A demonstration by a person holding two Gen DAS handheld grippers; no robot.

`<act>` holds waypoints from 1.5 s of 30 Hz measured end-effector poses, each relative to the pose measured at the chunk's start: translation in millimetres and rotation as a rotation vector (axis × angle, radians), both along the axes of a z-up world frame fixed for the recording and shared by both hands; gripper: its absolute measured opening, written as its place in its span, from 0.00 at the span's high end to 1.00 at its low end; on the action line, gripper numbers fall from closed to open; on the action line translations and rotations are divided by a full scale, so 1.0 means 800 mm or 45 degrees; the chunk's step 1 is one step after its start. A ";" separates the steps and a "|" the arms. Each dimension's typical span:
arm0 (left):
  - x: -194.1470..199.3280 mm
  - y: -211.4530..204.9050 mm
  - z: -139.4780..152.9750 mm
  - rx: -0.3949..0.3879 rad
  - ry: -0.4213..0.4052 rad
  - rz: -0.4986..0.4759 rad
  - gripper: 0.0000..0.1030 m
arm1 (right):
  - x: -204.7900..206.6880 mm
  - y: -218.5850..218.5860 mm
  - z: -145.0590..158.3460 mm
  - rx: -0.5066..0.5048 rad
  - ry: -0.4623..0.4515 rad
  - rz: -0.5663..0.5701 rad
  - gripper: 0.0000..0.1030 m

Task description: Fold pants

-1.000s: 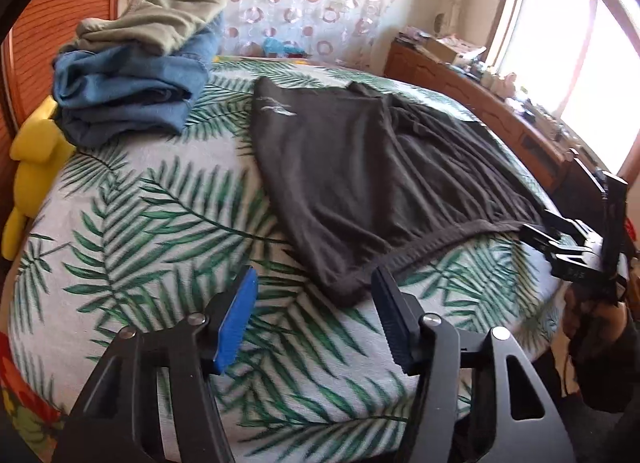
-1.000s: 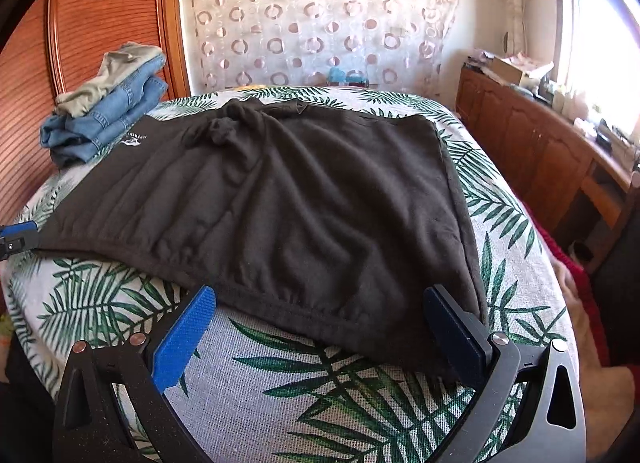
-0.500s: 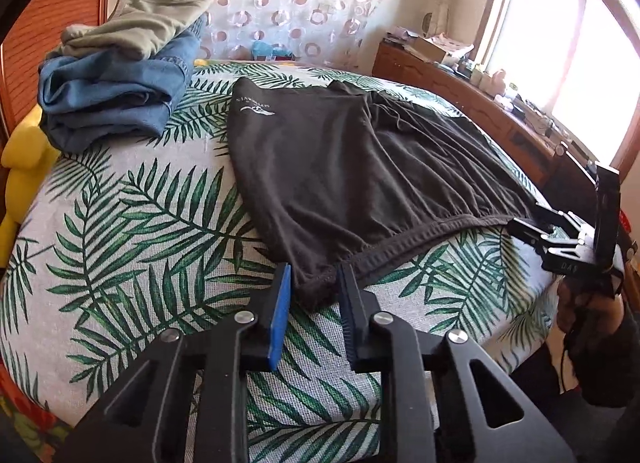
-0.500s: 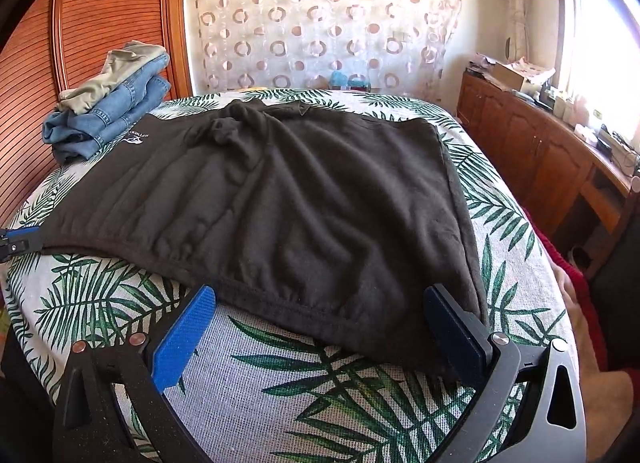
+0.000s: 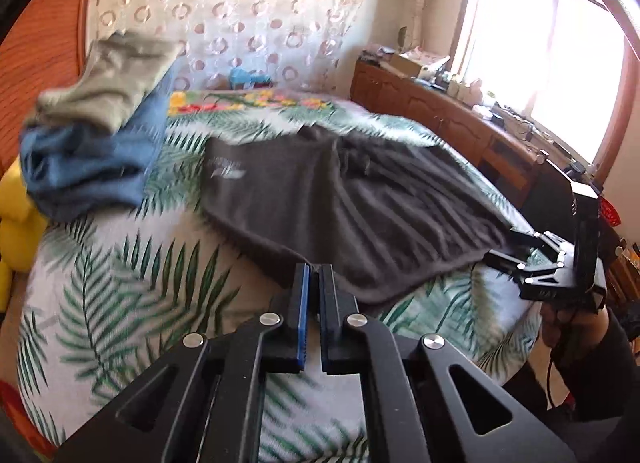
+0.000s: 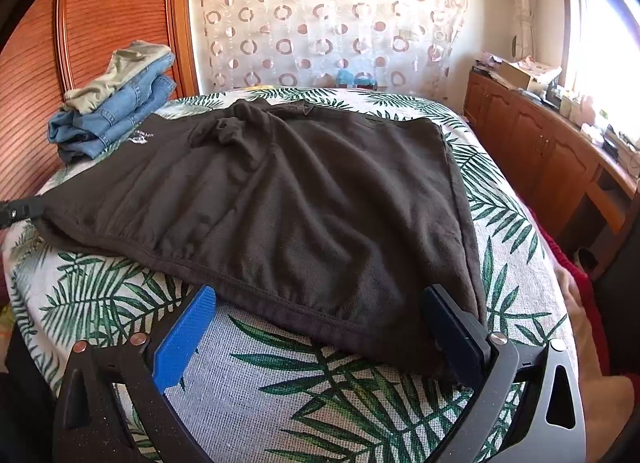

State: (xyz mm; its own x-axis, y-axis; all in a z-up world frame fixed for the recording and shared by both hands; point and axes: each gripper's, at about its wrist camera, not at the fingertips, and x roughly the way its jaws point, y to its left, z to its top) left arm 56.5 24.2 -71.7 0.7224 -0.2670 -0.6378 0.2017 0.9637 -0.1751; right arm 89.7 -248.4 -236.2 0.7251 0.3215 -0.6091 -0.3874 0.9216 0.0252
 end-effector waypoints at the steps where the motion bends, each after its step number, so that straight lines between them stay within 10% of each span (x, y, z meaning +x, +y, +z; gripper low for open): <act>1: 0.004 -0.004 0.006 -0.002 -0.012 -0.012 0.95 | 0.001 -0.004 0.001 0.017 0.006 0.000 0.07; 23: 0.100 -0.168 0.090 0.030 -0.146 -0.373 0.95 | -0.003 -0.053 0.009 0.069 -0.013 -0.087 0.20; 32: 0.112 -0.178 0.067 0.097 -0.105 -0.303 0.93 | -0.008 -0.067 0.004 0.092 -0.001 -0.110 0.20; 39: 0.102 -0.150 0.060 0.049 -0.085 -0.227 0.21 | -0.003 -0.068 0.004 0.106 0.012 -0.102 0.20; 45: 0.099 -0.116 0.033 0.060 -0.051 -0.134 0.19 | 0.005 -0.058 0.005 0.095 0.007 -0.085 0.20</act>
